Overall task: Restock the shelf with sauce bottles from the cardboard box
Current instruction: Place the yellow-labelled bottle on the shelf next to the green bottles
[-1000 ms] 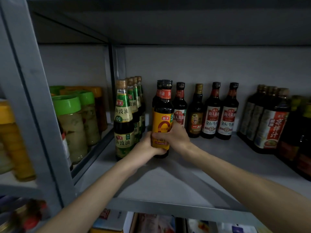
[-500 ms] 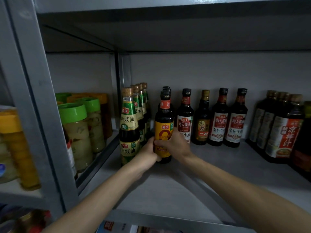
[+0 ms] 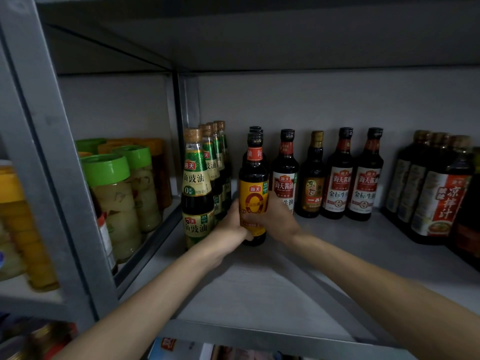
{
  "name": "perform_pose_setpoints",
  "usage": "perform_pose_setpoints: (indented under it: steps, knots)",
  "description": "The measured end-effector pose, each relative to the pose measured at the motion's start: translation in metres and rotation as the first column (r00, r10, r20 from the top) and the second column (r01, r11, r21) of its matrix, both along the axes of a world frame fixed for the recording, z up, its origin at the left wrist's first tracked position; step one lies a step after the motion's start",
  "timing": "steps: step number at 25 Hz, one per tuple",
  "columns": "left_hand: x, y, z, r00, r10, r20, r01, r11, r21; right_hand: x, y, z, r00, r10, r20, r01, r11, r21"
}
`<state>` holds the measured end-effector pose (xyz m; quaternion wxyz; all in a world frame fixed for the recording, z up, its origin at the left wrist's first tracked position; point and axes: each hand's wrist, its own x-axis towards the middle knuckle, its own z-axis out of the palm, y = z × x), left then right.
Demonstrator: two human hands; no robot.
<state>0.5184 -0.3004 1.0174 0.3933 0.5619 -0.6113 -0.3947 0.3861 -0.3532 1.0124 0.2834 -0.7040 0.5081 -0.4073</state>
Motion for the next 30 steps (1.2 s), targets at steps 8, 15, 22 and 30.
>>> perform_pose_setpoints:
  steps: [8, 15, 22, 30]
  knots:
    - [-0.007, -0.004, 0.006, 1.000, 0.028, 0.004, -0.028, 0.999, 0.020, 0.005, 0.001, 0.002, 0.999, -0.032, 0.030, 0.033, 0.999, -0.035]
    - [-0.006, 0.001, 0.009, 1.000, 0.029, 0.008, -0.029, 0.999, 0.023, 0.004, 0.001, 0.001, 0.999, -0.028, 0.033, 0.029, 0.999, -0.045]
    - [-0.006, 0.009, 0.013, 1.000, 0.028, 0.009, -0.028, 0.999, 0.026, 0.004, 0.009, 0.003, 0.999, -0.039, 0.034, 0.040, 0.999, -0.036]
    - [-0.015, 0.054, 0.006, 0.987, 0.051, 0.152, -0.046, 0.998, -0.037, -0.022, 0.055, 0.000, 1.000, -0.022, -0.019, 0.024, 0.995, 0.099]
